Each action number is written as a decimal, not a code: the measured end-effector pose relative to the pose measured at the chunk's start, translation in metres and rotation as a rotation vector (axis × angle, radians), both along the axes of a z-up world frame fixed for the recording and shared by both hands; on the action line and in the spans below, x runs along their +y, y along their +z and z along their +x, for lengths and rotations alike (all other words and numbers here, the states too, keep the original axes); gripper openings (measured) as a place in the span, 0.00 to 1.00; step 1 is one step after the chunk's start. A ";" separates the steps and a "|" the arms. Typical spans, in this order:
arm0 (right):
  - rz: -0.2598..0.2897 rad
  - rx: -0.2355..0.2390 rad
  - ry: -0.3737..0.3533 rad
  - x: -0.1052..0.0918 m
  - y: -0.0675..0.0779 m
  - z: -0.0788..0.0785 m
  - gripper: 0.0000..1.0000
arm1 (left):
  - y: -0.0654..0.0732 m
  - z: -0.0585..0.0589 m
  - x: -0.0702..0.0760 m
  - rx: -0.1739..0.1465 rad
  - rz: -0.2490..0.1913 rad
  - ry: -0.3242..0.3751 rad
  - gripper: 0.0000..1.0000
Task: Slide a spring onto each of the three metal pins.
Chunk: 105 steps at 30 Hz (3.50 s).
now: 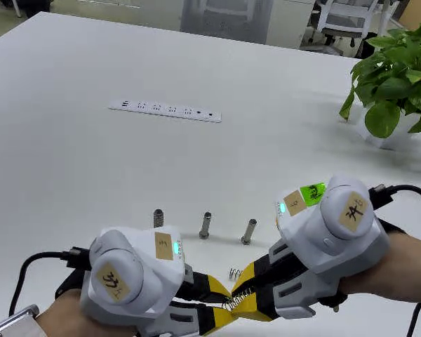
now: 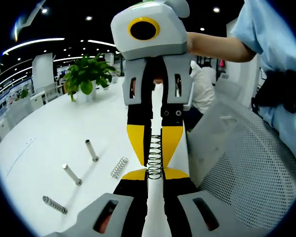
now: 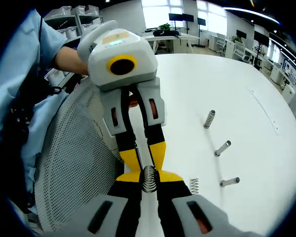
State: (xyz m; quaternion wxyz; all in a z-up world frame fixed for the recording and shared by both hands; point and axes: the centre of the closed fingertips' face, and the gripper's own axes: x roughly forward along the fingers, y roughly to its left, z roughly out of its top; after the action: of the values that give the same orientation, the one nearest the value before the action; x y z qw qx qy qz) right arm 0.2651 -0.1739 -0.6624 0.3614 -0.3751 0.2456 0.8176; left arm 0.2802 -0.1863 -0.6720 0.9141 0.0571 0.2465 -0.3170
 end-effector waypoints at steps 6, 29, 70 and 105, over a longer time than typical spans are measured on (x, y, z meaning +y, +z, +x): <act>-0.001 -0.005 0.007 0.001 -0.001 -0.001 0.12 | -0.001 0.000 0.000 0.008 -0.018 0.026 0.11; 0.012 -0.025 0.018 0.012 0.002 0.010 0.12 | -0.002 -0.010 0.065 -0.019 -0.055 0.350 0.57; -0.017 -0.265 0.201 0.095 0.028 0.078 0.12 | -0.009 -0.020 0.125 -0.043 -0.062 0.616 1.00; -0.147 -0.466 0.400 0.119 -0.012 0.085 0.12 | -0.015 -0.023 0.137 -0.035 -0.042 0.645 1.00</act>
State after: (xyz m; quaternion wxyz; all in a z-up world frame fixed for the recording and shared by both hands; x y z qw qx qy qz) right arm 0.3501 -0.0548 -0.6743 0.2118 -0.6183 0.1359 0.7445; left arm 0.2570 -0.0495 -0.6873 0.9724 -0.0375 0.2297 -0.0150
